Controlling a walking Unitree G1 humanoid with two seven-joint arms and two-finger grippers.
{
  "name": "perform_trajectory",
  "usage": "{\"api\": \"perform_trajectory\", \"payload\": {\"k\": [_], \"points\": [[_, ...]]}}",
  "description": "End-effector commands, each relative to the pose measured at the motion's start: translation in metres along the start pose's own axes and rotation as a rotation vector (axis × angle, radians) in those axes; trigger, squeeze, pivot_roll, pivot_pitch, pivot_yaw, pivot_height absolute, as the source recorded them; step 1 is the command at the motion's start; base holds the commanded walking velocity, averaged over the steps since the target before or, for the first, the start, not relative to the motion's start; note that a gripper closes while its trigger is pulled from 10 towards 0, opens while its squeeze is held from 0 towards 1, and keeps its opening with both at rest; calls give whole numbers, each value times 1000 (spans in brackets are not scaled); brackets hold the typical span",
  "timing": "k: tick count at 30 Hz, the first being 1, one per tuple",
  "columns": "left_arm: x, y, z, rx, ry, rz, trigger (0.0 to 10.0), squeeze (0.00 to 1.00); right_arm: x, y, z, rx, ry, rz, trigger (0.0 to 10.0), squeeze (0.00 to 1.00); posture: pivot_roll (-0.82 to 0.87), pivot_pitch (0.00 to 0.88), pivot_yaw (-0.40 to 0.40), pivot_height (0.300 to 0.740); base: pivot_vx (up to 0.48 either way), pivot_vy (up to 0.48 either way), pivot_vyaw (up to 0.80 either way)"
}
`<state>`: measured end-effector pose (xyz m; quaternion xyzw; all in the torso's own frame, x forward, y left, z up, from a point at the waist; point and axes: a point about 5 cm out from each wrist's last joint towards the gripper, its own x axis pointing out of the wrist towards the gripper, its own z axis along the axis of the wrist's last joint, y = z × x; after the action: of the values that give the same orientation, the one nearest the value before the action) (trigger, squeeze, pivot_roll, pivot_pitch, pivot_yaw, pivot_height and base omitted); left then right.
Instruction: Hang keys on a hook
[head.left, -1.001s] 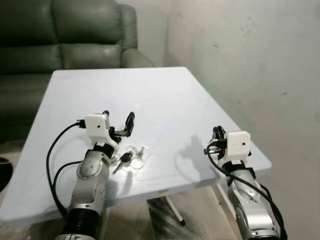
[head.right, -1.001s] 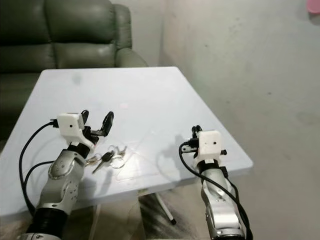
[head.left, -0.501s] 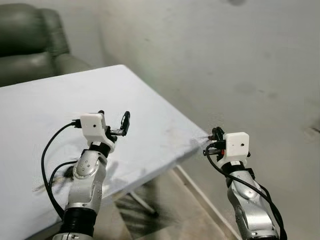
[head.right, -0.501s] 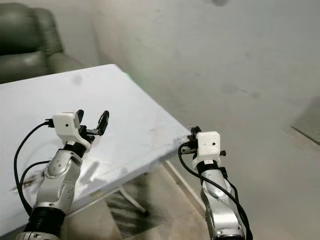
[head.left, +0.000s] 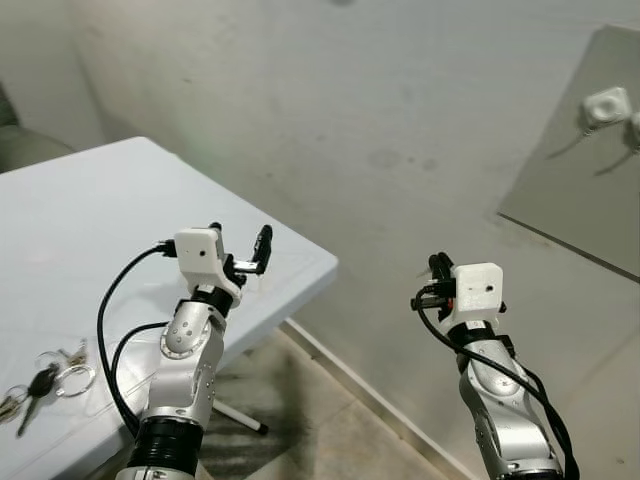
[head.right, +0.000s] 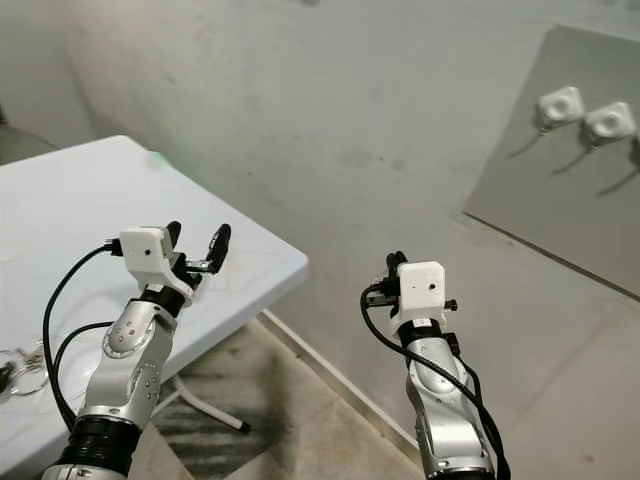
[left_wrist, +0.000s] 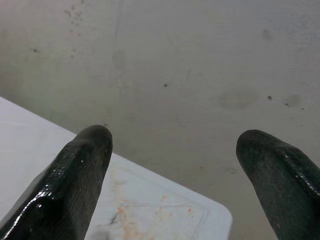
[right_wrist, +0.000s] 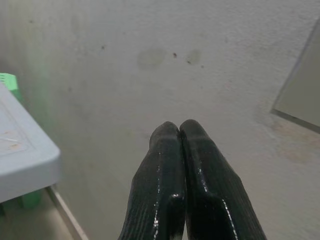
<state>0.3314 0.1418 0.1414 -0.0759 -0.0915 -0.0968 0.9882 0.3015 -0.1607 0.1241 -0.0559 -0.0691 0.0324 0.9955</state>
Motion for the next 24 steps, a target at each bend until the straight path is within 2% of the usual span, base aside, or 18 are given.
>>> {"api": "perform_trajectory", "payload": {"k": [1, 5, 7, 9, 13, 24], "points": [[1, 0, 2, 13, -1, -3, 10000, 0, 3, -2, 5, 1, -15, -8, 10000, 0, -9, 0, -39, 740, 0, 0, -769], [2, -2, 2, 21, 7, -14, 10000, 0, 3, -2, 5, 2, -16, -9, 10000, 0, -8, 0, -42, 740, 0, -67, -775], [2, -2, 1, 36, 14, -10, 10000, 0, 4, -2, 6, 2, -17, -9, 10000, 0, -8, 0, -42, 740, 0, -472, -769], [2, -2, 2, 11, 4, -9, 10000, 0, 4, -2, 6, 1, -18, -9, 10000, 0, -8, 0, -42, 740, 0, -472, -769], [3, -2, 0, -21, 13, 7, 10000, 0, 4, -3, 6, 0, -19, -11, 10000, 0, -8, 0, -43, 740, 0, 0, -769], [3, -1, -2, -17, 35, 32, 10000, 0, 5, -3, 6, -1, -17, -12, 10000, 0, -9, 0, -44, 740, 0, 0, -769]]}}
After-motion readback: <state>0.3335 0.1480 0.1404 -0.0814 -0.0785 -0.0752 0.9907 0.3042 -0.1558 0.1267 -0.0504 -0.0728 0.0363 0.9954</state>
